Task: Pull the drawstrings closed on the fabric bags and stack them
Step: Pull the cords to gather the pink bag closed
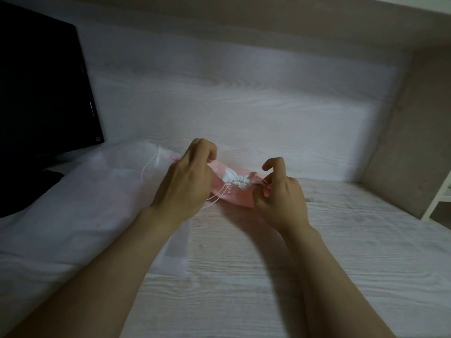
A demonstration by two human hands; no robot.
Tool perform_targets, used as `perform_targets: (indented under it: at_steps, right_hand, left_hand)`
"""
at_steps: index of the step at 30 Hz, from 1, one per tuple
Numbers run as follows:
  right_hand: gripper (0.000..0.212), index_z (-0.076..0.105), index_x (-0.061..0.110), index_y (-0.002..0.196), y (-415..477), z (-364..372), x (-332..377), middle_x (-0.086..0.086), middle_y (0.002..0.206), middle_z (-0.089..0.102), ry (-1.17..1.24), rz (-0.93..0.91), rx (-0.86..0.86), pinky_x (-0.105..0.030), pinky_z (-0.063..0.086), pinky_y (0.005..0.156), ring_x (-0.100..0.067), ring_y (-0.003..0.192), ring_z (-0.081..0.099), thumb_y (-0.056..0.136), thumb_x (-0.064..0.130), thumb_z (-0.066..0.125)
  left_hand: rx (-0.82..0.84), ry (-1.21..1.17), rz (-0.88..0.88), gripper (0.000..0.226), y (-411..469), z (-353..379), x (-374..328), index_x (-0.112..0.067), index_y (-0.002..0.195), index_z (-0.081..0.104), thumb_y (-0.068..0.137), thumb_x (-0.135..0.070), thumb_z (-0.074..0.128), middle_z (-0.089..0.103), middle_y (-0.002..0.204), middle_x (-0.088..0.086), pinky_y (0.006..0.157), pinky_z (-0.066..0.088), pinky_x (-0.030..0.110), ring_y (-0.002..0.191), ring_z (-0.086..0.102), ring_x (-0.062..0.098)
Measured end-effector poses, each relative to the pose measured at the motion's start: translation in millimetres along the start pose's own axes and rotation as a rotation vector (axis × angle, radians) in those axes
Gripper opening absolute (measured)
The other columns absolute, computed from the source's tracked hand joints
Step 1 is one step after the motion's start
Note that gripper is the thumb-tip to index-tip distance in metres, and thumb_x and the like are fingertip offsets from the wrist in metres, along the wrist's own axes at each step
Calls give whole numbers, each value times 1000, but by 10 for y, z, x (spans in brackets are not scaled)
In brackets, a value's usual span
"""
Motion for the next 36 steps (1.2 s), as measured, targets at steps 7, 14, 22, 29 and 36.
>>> perform_targets:
  at_steps: [7, 14, 22, 29, 36]
  right_hand:
    - [46, 41, 20, 117, -2, 52, -15, 1, 60, 57, 28, 8, 49, -46, 47, 55, -24, 57, 53, 77, 7, 60]
    - [34, 47, 21, 108, 22, 52, -49, -2, 77, 66, 16, 4, 17, -44, 50, 63, -28, 70, 60, 78, 11, 58]
    - [36, 58, 20, 110, 10, -10, -8, 0, 82, 68, 112, 67, 4, -36, 50, 66, -21, 70, 59, 75, 9, 53]
    - [25, 69, 22, 103, 21, -49, 9, 7, 76, 71, 351, 285, -46, -18, 45, 61, -7, 67, 63, 82, 11, 60]
    - [36, 73, 23, 98, 45, -203, -56, 2, 83, 73, 511, 546, -230, -28, 48, 71, -4, 71, 64, 86, 5, 45]
  left_hand:
    - [350, -600, -355, 41, -12, 150, -98, -18, 96, 49, 88, 17, 30, 61, 89, 19, 40, 42, 33, 42, 52, 29]
    - [422, -613, -595, 30, -35, 128, 26, -13, 103, 45, 99, 10, 26, 58, 88, 18, 39, 52, 36, 43, 60, 33]
    - [189, 194, -197, 10, -18, 78, 96, -27, 87, 57, 90, -19, 54, 62, 86, -12, 71, 47, 35, 79, 60, 23]
    - [333, 609, -285, 69, -103, 353, 146, -33, 78, 77, 86, -87, 35, 66, 96, -11, 88, 33, 44, 109, 41, 24]
    - [205, 183, -284, 23, -147, 447, 213, -25, 75, 75, 94, -38, 71, 70, 83, -9, 85, 48, 40, 94, 61, 24]
Point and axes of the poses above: each hand's wrist, its own y-axis towards the middle knuckle, its own z-axis out of the palm, x = y × z, the point moved 4 cm from there along y, towards the middle knuckle
